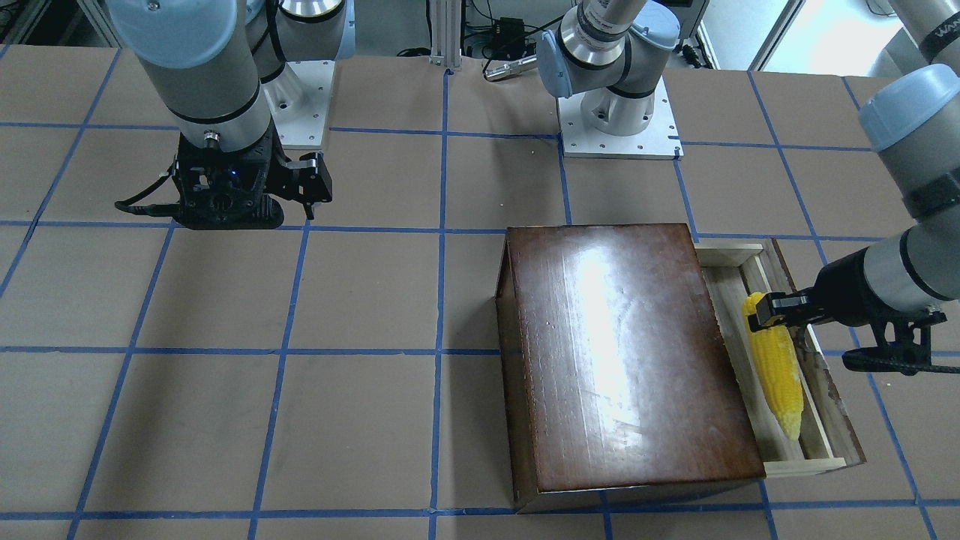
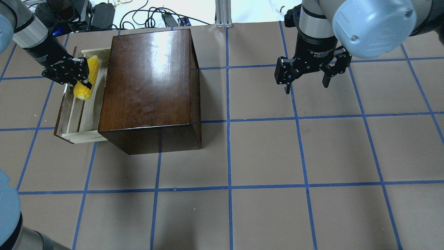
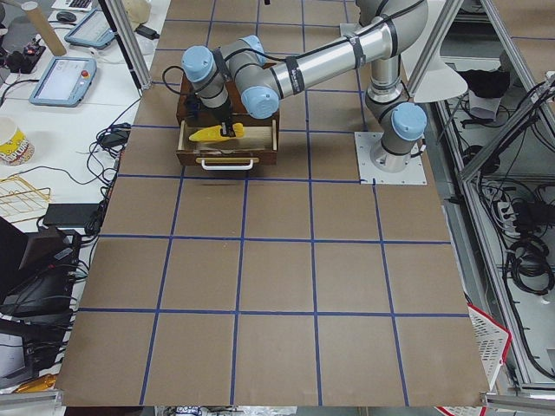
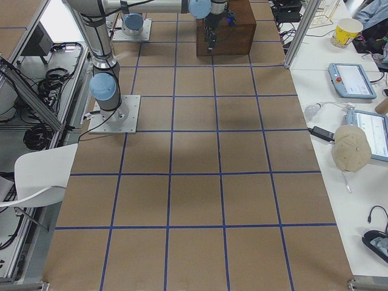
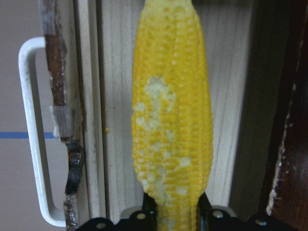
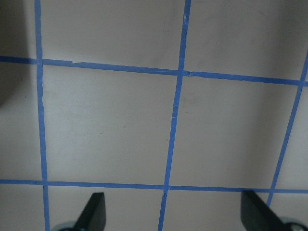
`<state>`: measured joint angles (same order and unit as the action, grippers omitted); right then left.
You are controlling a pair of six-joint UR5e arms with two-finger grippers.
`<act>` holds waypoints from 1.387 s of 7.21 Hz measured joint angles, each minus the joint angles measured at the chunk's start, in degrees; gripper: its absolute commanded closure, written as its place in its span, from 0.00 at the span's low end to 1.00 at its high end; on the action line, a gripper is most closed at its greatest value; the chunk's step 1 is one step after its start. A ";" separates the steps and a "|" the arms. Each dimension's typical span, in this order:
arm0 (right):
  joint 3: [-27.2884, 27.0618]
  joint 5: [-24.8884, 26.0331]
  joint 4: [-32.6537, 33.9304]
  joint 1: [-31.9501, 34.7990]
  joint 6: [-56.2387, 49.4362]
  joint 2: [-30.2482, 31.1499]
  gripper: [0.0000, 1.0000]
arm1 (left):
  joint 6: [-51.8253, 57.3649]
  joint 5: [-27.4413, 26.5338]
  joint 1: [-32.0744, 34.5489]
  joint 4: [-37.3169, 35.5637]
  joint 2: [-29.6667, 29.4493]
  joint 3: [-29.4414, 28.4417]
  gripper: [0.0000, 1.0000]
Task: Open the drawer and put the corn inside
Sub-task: 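Carry the corn with the left gripper over the open drawer, then lower the corn into the drawer and open the left gripper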
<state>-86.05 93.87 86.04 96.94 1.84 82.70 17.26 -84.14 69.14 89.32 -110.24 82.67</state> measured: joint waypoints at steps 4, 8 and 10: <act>0.00 0.00 0.00 0.00 0.00 0.00 0.00 | 0.09 0.10 -0.14 -0.06 -2.41 -0.06 0.26; 0.00 0.00 0.00 0.00 0.00 0.00 0.00 | -0.18 0.82 0.07 0.17 -3.16 -0.11 0.00; 0.00 0.00 0.00 0.00 0.00 0.00 0.00 | -0.49 0.99 0.23 0.61 -2.00 -0.68 0.00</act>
<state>-86.05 93.87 86.05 96.94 1.85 82.70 16.77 -83.15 69.37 89.94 -112.24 82.00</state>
